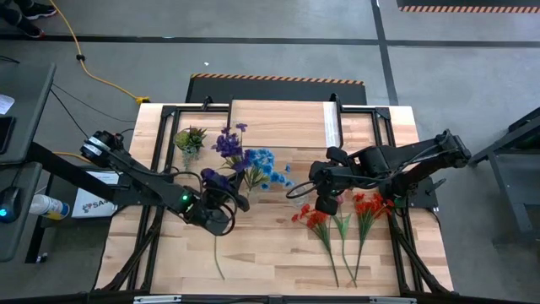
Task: Pick and place flowers into a vace then onto a shelf
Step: Put the purple flower into the left transparent crystal vase
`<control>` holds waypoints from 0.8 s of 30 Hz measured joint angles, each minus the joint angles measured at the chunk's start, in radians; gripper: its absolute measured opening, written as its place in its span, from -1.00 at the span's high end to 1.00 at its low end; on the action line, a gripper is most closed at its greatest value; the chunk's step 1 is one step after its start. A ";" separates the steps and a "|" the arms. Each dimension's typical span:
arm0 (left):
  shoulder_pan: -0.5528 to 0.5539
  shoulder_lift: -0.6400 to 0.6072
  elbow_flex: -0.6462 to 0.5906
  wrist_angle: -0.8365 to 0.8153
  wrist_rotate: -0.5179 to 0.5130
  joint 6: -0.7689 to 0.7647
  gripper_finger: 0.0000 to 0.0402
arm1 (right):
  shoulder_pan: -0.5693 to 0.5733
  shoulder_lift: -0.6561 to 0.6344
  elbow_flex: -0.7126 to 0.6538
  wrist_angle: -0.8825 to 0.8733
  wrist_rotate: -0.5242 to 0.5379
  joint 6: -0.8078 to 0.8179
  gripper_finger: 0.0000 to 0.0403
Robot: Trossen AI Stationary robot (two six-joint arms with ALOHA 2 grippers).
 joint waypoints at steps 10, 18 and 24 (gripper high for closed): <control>0.000 0.000 0.000 -0.002 0.014 0.000 0.59 | 0.000 0.000 0.000 0.000 -0.001 -0.002 0.31; 0.000 0.000 0.000 -0.009 0.058 0.018 0.57 | 0.000 0.000 0.000 0.000 -0.005 0.005 0.31; 0.000 0.000 0.000 -0.034 0.087 0.020 0.56 | 0.000 0.000 0.000 0.000 -0.005 0.005 0.31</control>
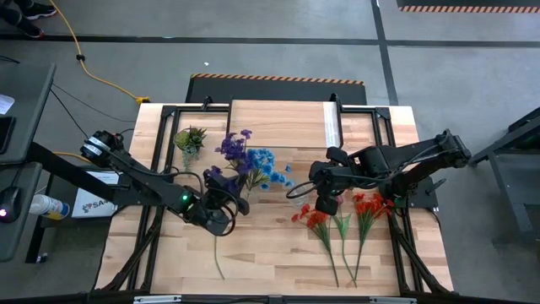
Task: Pick and place flowers into a vace then onto a shelf
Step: Put the purple flower into the left transparent crystal vase
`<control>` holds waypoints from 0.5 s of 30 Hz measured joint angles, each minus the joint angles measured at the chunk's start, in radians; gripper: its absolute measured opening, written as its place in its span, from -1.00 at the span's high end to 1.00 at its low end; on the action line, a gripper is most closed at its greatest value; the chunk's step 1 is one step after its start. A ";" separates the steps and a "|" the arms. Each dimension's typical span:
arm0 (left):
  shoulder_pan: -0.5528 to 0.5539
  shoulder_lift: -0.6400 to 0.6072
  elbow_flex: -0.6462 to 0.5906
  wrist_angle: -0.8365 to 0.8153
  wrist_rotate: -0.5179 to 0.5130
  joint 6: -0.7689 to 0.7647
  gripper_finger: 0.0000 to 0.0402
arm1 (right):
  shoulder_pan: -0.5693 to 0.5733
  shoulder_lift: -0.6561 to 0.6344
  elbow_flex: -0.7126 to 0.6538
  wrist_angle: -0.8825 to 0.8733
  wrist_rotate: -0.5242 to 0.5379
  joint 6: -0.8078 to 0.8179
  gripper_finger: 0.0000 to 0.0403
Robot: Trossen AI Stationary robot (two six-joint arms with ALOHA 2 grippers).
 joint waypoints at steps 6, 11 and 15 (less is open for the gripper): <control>0.000 0.000 0.000 -0.028 0.021 0.000 0.46 | 0.000 0.000 0.000 0.000 0.000 0.000 0.31; 0.000 -0.001 0.000 -0.051 0.020 0.000 0.38 | 0.000 0.000 0.000 0.000 0.000 0.000 0.31; 0.000 -0.001 0.000 -0.059 0.019 -0.001 0.31 | 0.000 0.000 0.000 0.000 -0.001 0.000 0.31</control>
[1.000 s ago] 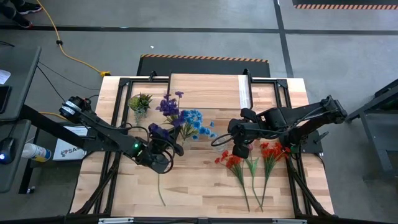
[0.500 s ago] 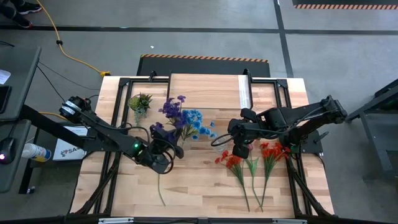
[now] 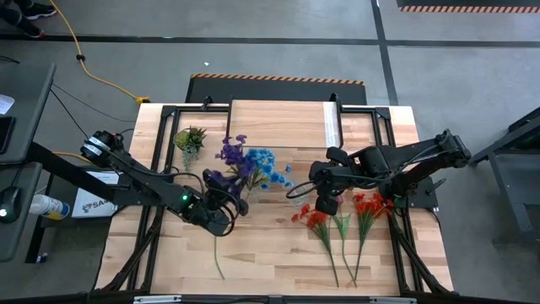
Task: Pick and place flowers into a vace then onto a shelf
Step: Put the purple flower into the left transparent crystal vase
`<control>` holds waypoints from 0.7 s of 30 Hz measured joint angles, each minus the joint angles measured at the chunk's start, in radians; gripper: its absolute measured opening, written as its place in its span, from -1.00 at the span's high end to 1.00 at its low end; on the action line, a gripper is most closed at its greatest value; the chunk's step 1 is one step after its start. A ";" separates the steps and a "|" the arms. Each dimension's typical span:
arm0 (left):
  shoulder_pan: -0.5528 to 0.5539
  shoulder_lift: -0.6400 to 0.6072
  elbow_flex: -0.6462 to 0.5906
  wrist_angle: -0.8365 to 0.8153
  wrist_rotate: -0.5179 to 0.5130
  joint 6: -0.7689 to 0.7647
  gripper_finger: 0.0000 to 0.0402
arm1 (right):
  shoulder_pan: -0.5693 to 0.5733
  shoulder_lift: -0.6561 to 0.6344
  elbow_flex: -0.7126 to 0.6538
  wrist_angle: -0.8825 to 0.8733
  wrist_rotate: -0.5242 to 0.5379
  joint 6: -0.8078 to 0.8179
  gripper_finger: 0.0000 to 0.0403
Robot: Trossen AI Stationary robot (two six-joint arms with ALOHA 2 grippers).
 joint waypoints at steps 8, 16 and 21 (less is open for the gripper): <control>0.000 0.000 0.000 -0.042 0.042 -0.004 0.16 | 0.000 0.000 0.000 0.000 -0.007 0.000 0.31; -0.030 0.000 0.000 -0.154 0.122 -0.033 0.07 | 0.000 0.000 0.000 0.000 -0.008 0.000 0.31; -0.071 -0.005 0.000 -0.246 0.123 -0.106 0.06 | 0.000 0.000 0.000 0.000 -0.008 0.000 0.31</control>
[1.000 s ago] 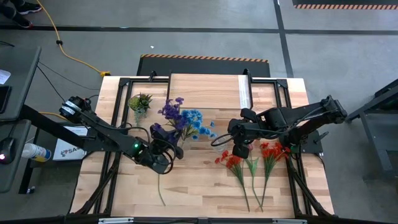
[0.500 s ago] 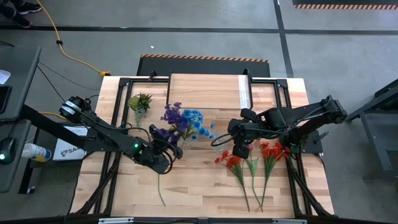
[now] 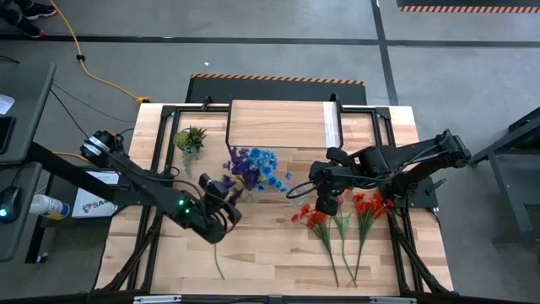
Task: Pick and place flowers into a vace then onto a shelf
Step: Put the purple flower into the left transparent crystal vase, then put the orange flower into the left transparent crystal vase
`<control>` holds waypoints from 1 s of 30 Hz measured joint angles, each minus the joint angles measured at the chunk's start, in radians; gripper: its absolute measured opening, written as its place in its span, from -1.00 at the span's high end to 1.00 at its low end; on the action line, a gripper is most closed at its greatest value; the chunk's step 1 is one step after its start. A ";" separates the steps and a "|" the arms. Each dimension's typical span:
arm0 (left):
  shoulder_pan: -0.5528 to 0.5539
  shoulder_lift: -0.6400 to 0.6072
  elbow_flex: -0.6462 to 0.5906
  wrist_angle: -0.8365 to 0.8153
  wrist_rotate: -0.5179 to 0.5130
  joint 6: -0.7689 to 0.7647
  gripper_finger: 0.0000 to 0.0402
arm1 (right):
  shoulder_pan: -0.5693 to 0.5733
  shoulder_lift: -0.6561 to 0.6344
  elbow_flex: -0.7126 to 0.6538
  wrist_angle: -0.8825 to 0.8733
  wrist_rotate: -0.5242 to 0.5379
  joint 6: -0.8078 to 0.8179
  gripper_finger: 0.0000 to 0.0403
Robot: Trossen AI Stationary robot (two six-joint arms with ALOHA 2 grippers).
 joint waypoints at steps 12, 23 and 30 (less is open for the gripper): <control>-0.112 -0.049 0.001 -0.143 -0.002 -0.155 0.06 | 0.000 0.000 0.000 0.000 0.000 0.000 0.31; -0.188 -0.074 0.001 -0.220 0.174 -0.277 0.06 | 0.000 0.000 0.000 0.000 0.005 0.000 0.31; -0.192 -0.074 0.001 -0.226 0.360 -0.439 0.06 | 0.000 0.000 0.000 0.000 0.005 -0.001 0.31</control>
